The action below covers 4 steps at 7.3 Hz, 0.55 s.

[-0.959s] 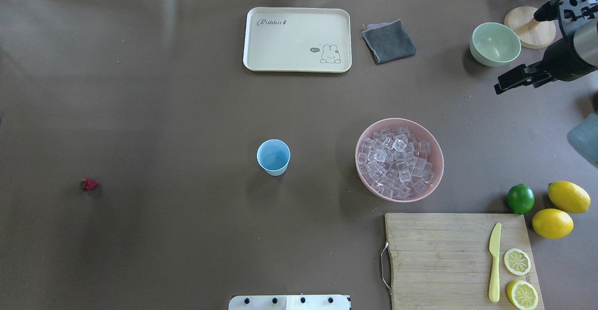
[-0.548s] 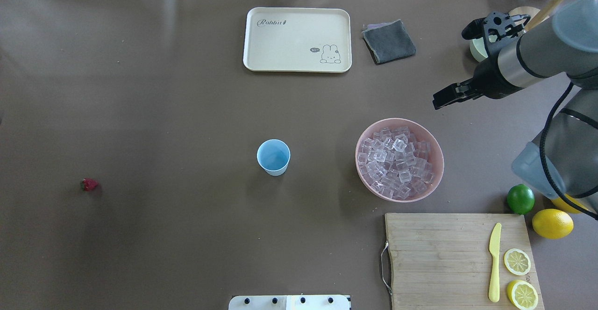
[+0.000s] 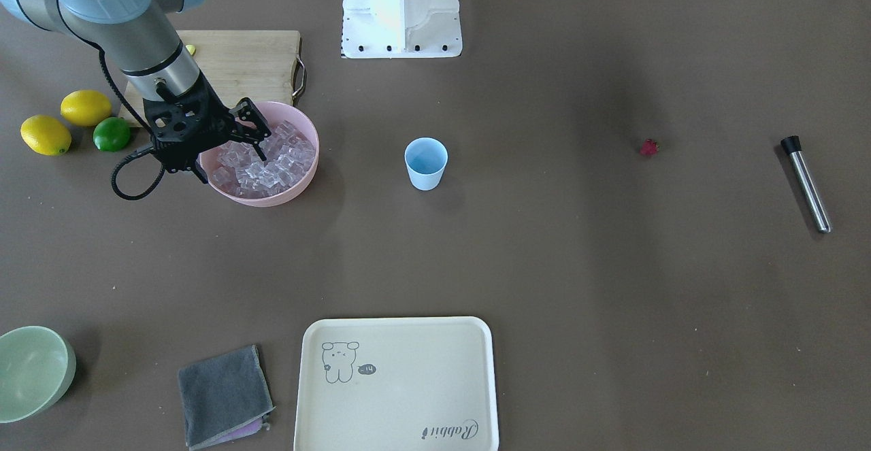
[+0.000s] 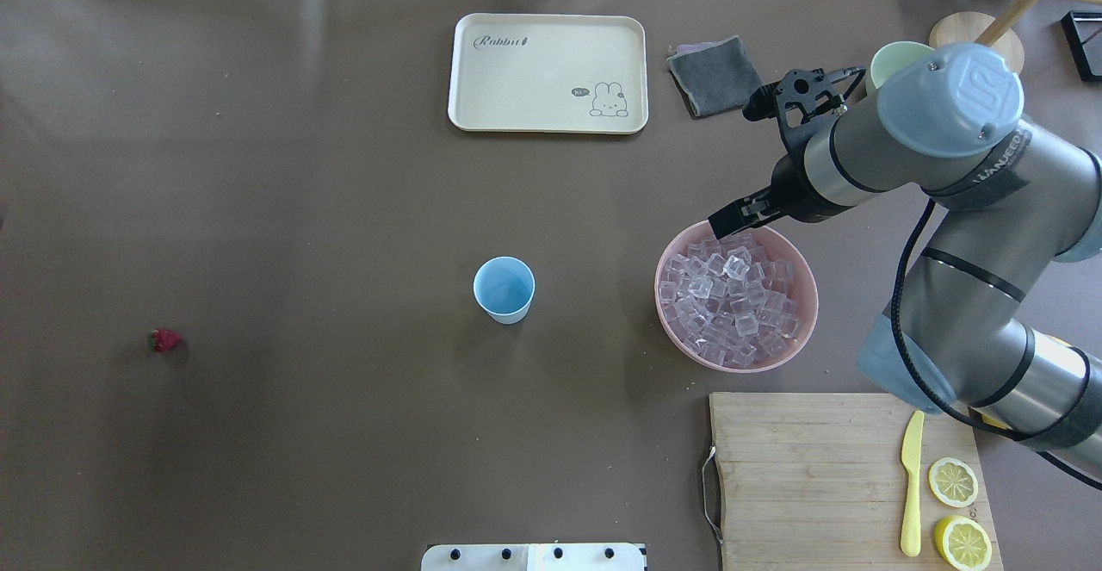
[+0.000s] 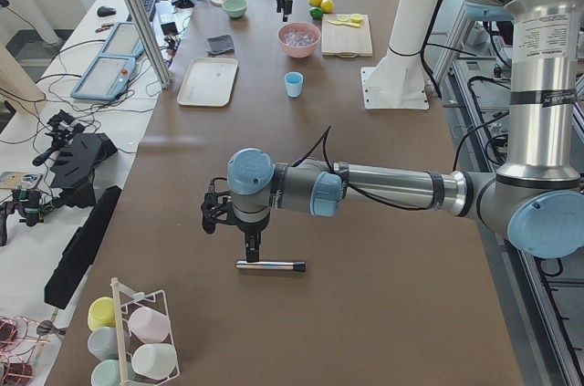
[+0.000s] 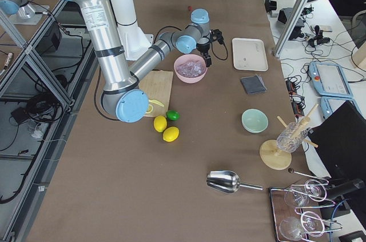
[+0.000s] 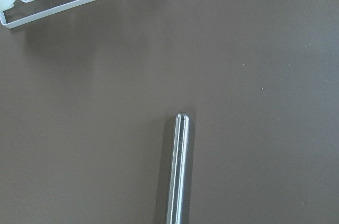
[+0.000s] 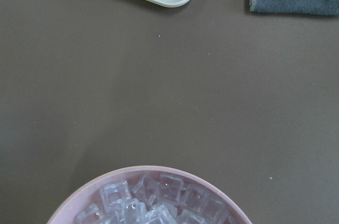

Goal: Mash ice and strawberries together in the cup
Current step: 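Move the right gripper over the pink bowl of ice cubes, then lower the right gripper into the bowl and grasp an ice cube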

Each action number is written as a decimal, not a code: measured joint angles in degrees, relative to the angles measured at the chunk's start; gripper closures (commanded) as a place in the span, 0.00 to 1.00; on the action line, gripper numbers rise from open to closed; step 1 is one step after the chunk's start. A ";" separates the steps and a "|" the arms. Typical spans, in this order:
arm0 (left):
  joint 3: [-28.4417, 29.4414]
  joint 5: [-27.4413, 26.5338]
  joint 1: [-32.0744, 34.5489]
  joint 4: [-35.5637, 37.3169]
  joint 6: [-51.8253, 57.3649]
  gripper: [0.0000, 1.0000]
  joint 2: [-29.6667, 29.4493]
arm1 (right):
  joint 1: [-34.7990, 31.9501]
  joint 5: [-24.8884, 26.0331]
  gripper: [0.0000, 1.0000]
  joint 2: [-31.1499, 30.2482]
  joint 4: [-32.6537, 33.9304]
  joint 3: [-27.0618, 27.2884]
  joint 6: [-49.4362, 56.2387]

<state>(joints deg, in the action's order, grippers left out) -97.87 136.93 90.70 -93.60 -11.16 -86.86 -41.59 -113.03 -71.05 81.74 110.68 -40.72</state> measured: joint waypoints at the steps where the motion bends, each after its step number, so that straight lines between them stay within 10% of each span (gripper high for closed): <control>1: 0.05 0.00 0.02 0.00 0.00 0.01 -0.06 | 1.90 1.77 0.01 0.15 0.94 -0.57 0.01; 4: -0.14 0.00 0.15 0.00 0.00 0.01 0.11 | 5.06 4.77 0.02 1.58 4.04 -1.58 0.55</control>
<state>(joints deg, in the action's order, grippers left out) -98.00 136.93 90.86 -93.60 -11.16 -86.75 -36.52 -108.26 -69.47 85.78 109.11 -40.17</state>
